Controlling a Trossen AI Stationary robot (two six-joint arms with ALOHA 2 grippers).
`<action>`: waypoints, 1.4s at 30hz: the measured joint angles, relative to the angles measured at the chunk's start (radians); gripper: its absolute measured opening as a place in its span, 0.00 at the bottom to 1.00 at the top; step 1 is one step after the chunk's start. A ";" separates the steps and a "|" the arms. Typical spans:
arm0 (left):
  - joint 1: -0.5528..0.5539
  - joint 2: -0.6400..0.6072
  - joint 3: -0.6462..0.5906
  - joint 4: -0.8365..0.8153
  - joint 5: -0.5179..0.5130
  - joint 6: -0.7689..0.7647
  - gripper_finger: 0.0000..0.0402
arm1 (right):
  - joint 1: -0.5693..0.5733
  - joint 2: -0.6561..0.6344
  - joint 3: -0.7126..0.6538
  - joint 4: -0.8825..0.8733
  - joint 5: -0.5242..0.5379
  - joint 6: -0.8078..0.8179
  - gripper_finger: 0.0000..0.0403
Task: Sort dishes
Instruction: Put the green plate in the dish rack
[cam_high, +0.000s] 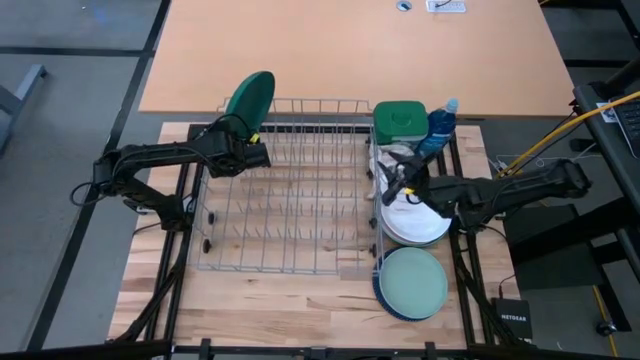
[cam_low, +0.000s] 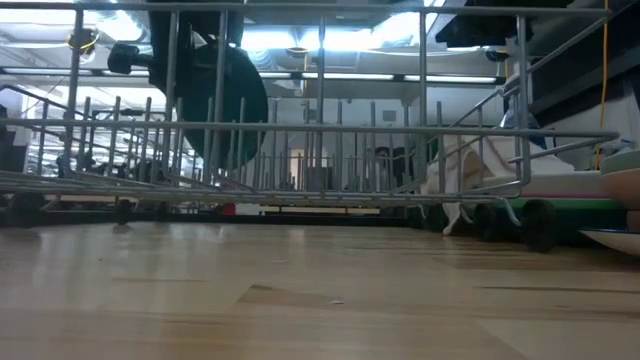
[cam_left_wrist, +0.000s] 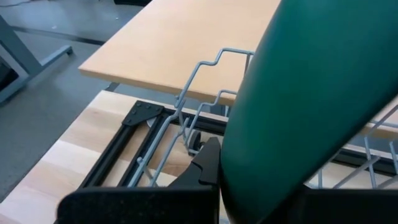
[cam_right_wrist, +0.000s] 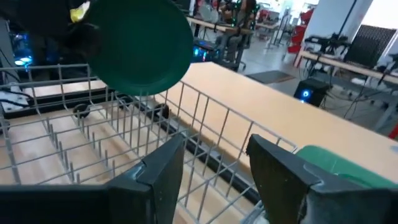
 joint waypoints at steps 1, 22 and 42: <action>0.000 0.000 0.000 0.001 0.000 0.000 0.01 | 0.000 0.011 0.000 -0.004 -0.001 0.015 0.46; 0.011 0.000 0.000 0.006 0.003 0.009 0.01 | 0.000 0.073 0.105 -0.406 -0.356 -0.107 0.46; 0.011 0.000 0.000 0.001 0.002 0.012 0.01 | 0.001 0.130 0.173 -0.759 -0.637 -0.300 0.46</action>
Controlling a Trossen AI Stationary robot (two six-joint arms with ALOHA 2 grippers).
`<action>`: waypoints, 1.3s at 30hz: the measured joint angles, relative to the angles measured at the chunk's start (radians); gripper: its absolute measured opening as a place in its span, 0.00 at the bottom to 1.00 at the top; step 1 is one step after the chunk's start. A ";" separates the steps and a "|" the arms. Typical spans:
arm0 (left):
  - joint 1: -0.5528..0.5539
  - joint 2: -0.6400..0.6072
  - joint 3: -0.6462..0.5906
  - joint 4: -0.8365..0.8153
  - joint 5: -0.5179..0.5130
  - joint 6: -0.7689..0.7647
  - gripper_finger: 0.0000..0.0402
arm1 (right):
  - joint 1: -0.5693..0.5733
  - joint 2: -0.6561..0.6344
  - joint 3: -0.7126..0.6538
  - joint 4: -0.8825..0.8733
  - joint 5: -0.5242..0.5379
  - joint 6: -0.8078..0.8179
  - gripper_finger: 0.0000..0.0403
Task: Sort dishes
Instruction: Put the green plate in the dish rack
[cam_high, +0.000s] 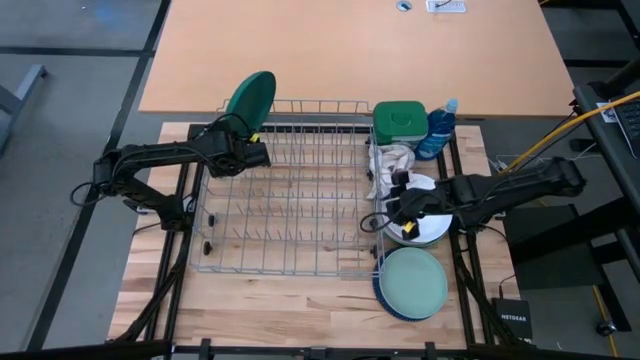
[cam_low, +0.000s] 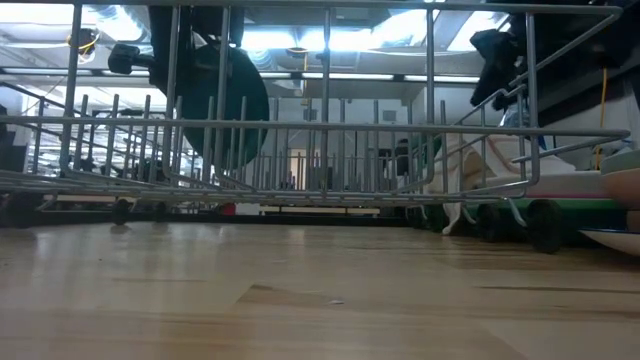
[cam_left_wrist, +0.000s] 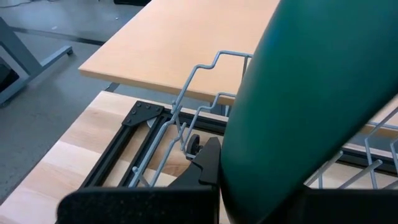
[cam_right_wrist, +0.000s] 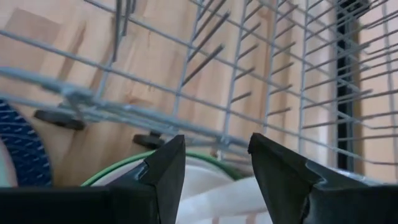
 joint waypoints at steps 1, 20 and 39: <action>0.000 0.000 0.000 0.000 0.000 0.000 0.01 | 0.000 0.010 0.000 0.009 0.008 -0.008 0.46; 0.001 0.000 0.000 0.041 -0.005 -0.001 0.02 | 0.000 0.175 0.000 0.157 0.051 -0.058 0.46; -0.020 0.027 0.000 0.064 0.147 -0.092 0.02 | 0.000 0.176 0.000 0.181 0.048 -0.054 0.46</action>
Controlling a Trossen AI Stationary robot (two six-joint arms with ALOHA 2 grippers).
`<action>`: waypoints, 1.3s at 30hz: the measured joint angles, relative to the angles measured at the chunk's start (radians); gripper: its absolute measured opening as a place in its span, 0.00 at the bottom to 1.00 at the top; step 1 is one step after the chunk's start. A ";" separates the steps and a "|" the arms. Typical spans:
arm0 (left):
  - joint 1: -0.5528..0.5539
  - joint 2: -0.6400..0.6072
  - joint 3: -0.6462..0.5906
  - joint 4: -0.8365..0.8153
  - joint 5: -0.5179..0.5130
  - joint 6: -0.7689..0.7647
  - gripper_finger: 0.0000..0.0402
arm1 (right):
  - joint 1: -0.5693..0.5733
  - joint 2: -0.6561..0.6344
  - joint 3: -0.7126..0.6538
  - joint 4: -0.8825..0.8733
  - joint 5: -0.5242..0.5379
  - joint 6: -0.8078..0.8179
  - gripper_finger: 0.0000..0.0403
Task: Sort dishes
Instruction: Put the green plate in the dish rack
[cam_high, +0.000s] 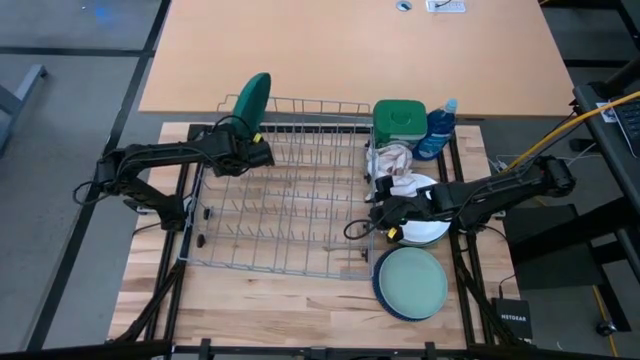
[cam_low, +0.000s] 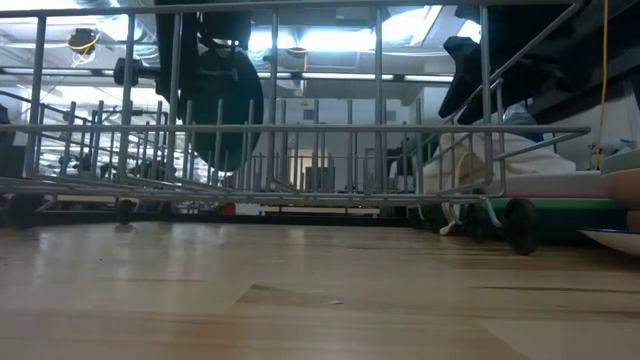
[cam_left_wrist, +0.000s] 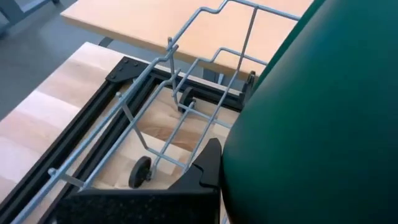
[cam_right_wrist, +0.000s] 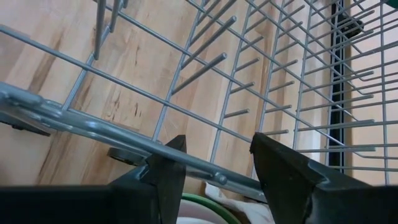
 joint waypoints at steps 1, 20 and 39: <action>-0.002 0.001 0.000 0.001 0.006 -0.008 0.02 | 0.000 0.000 0.000 0.000 0.001 0.000 0.46; -0.095 0.002 0.000 0.034 0.096 -0.084 0.20 | 0.000 0.000 0.000 -0.002 0.015 0.000 0.46; -0.098 0.002 0.000 0.044 0.263 0.112 0.31 | 0.000 0.000 0.000 -0.003 0.016 -0.001 0.46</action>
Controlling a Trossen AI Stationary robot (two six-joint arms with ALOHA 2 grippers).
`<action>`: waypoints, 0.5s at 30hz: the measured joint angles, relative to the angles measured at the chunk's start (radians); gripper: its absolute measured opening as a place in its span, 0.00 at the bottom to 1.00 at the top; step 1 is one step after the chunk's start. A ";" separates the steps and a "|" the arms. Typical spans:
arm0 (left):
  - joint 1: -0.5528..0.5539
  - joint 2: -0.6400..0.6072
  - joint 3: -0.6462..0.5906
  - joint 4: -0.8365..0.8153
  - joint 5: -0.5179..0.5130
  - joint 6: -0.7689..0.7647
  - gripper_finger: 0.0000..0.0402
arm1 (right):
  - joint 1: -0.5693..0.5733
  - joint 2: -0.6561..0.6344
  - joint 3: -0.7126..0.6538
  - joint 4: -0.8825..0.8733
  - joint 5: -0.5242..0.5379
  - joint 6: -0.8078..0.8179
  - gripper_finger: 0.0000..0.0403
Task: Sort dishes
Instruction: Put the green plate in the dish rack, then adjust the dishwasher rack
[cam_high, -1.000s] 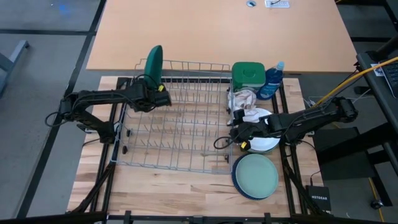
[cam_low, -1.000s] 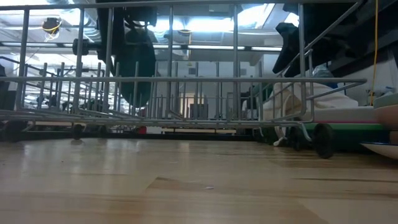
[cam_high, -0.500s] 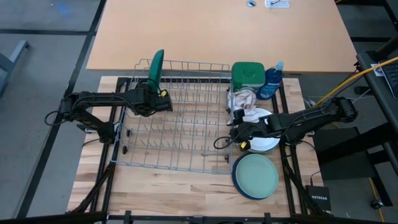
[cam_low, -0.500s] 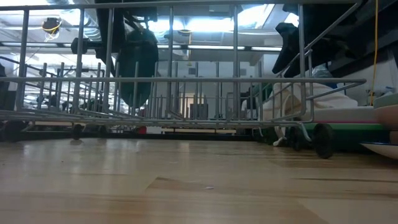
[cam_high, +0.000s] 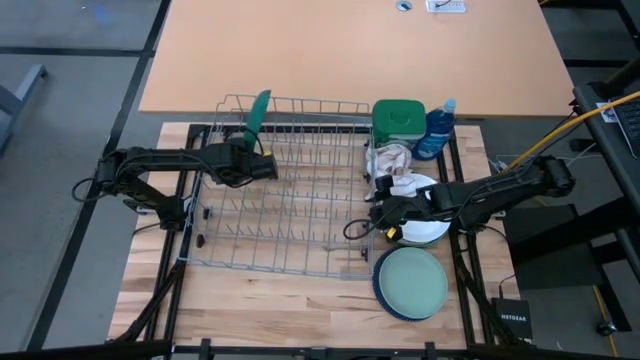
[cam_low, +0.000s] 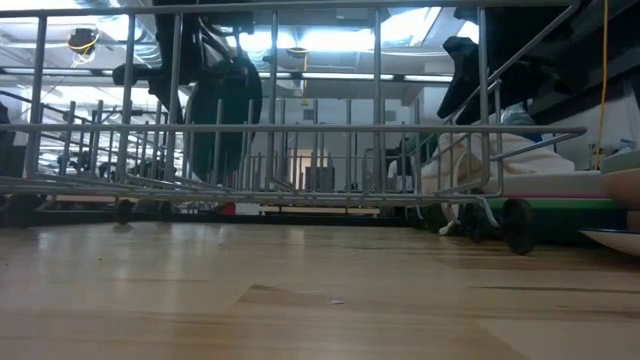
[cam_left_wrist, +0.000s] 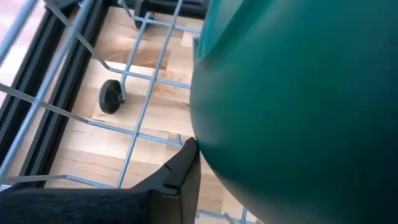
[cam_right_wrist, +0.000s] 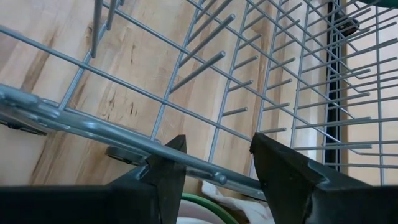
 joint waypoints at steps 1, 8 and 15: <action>0.000 0.000 0.000 0.002 0.004 0.002 0.33 | 0.000 0.000 0.000 0.000 0.000 0.000 0.46; -0.002 0.000 0.000 0.005 0.028 0.008 0.47 | 0.000 0.000 0.000 -0.004 0.001 0.000 0.46; -0.001 -0.001 0.000 -0.004 0.135 0.120 0.49 | -0.001 0.000 0.000 -0.006 0.004 -0.001 0.46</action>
